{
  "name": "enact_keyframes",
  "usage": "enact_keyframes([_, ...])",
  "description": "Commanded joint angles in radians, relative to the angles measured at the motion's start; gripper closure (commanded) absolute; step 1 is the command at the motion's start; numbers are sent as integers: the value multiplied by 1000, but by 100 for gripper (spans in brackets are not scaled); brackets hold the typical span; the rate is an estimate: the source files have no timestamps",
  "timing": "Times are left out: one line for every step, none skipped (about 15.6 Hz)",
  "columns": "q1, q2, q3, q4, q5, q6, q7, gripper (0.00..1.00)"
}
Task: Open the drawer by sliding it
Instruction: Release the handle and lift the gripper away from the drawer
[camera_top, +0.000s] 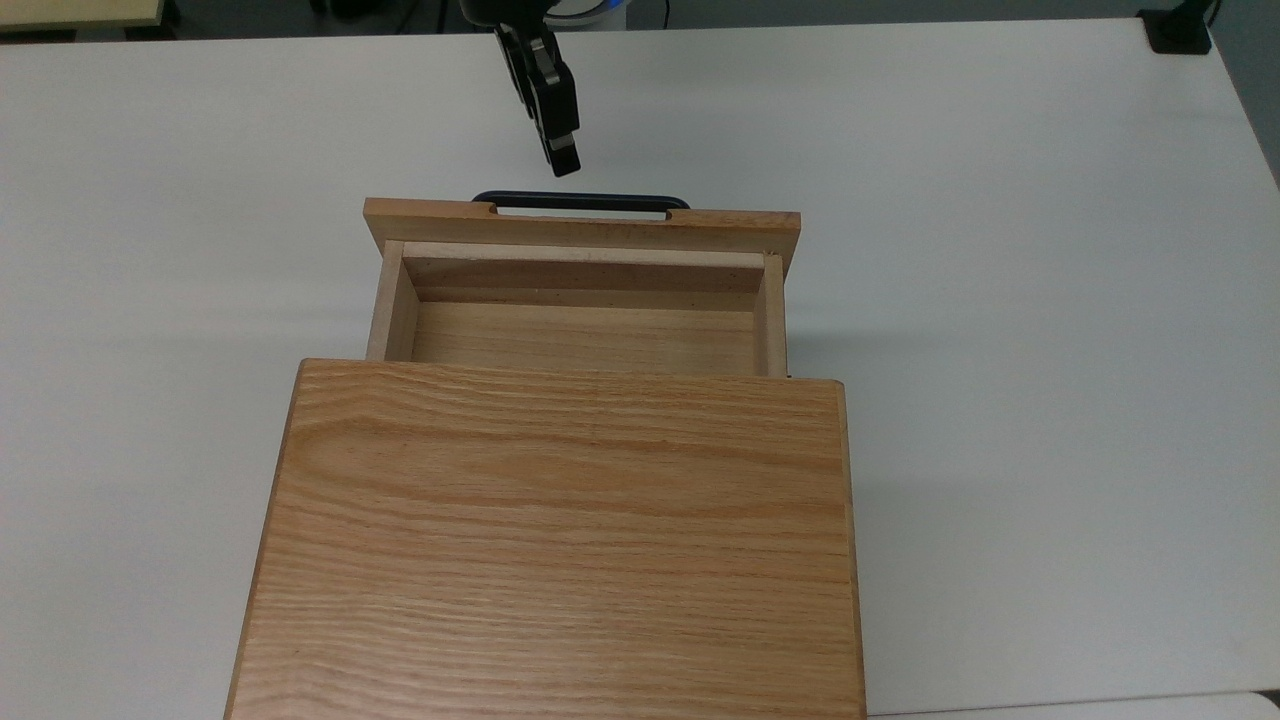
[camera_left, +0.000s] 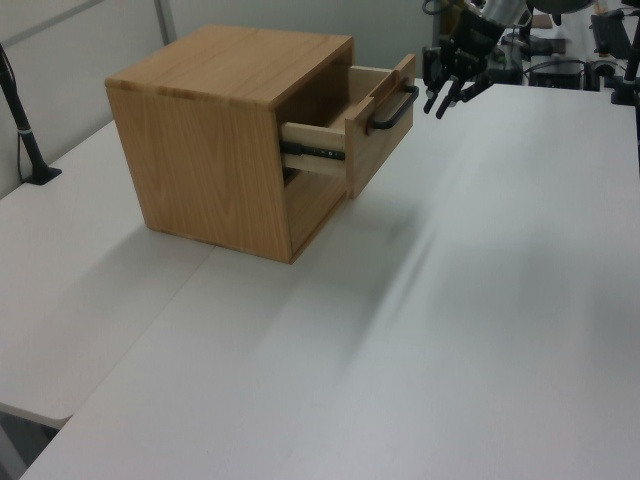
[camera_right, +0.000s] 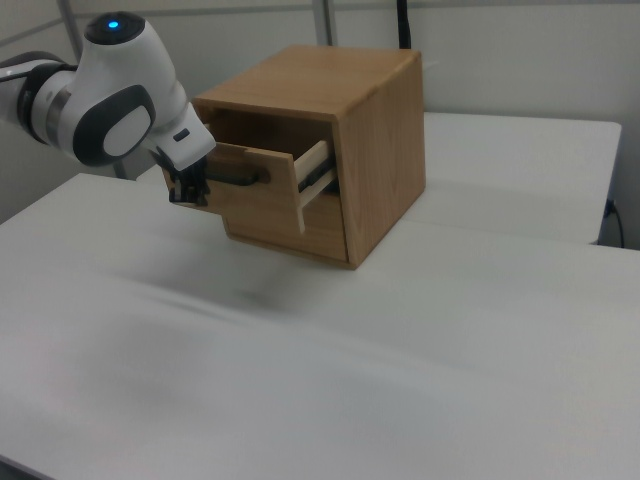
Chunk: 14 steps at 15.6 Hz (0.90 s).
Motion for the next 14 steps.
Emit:
enact_keyframes([0,-50,-3,-35,7,-68,-58,76])
enact_keyframes([0,-48,-1,-29,7,-111,-117,74])
enact_keyframes([0,-48,-3,-19,7,-160,-191,62])
enact_keyframes([0,-47,-3,3,7,-203,-252,33])
enact_keyframes([0,-44,-4,27,4,-255,-303,10])
enact_keyframes([0,-39,-4,58,-10,-309,-351,0])
enact_keyframes([-2,-39,-6,84,-24,-358,-416,0])
enact_keyframes([-3,-41,-6,109,-51,-403,-513,0])
enact_keyframes([-8,-38,-6,142,-76,-455,-614,0])
enact_keyframes([-10,-34,-6,177,-94,-516,-706,0])
enact_keyframes([-11,-34,-6,210,-125,-573,-800,0])
enact_keyframes([-10,-34,-1,236,-172,-625,-893,0])
enact_keyframes([-10,-34,2,257,-217,-666,-965,0])
enact_keyframes([-10,-34,3,270,-249,-684,-1010,0])
